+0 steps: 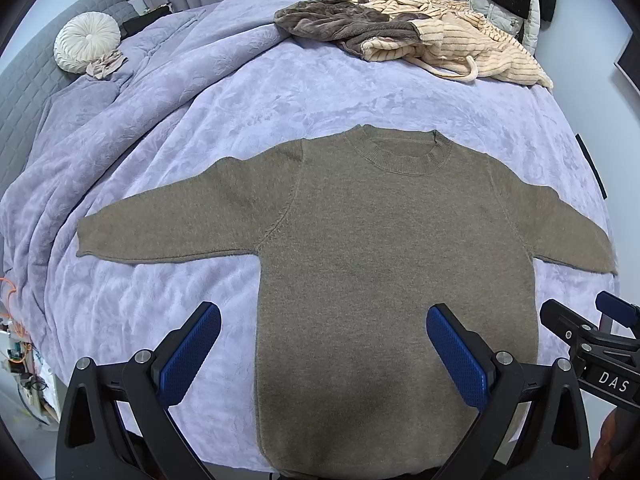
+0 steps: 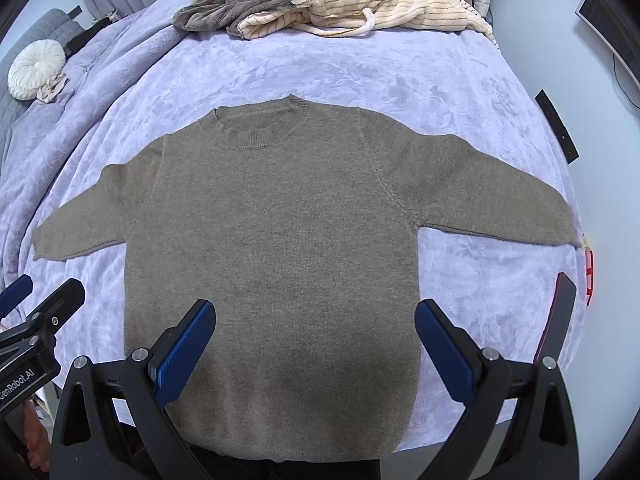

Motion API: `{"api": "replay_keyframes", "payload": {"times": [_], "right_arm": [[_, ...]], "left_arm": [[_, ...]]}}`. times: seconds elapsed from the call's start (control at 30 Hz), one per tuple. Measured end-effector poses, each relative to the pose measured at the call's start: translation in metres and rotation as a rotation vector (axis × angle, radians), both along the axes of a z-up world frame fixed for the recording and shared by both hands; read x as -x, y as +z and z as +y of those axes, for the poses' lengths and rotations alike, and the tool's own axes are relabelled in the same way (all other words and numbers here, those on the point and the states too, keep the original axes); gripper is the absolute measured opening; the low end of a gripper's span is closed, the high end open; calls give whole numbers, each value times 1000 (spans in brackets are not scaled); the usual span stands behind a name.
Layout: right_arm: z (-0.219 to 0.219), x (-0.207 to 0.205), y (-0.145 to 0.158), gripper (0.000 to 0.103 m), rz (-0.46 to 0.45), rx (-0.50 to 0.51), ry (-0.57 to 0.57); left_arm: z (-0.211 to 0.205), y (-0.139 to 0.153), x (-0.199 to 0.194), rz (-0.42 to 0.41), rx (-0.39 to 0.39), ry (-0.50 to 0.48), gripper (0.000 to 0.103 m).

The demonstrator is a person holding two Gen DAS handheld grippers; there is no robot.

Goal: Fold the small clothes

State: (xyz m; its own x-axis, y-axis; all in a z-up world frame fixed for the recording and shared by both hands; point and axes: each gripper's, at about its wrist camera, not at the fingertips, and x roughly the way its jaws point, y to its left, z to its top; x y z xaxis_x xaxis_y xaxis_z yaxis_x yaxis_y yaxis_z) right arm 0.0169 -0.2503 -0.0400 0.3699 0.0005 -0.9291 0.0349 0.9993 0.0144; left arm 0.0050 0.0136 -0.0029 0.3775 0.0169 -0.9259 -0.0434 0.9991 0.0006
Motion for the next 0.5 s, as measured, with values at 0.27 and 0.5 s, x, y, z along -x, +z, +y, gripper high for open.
{"api": "replay_keyframes", "payload": {"times": [0.27,0.5], "right_arm": [[1,1,1,100,3,14,-6],[1,0,0,100,3,18,-8]], "left_arm": [[3,-2,0,-2,15,-3,103],[4,-5,0,11,34,-5,103]]}}
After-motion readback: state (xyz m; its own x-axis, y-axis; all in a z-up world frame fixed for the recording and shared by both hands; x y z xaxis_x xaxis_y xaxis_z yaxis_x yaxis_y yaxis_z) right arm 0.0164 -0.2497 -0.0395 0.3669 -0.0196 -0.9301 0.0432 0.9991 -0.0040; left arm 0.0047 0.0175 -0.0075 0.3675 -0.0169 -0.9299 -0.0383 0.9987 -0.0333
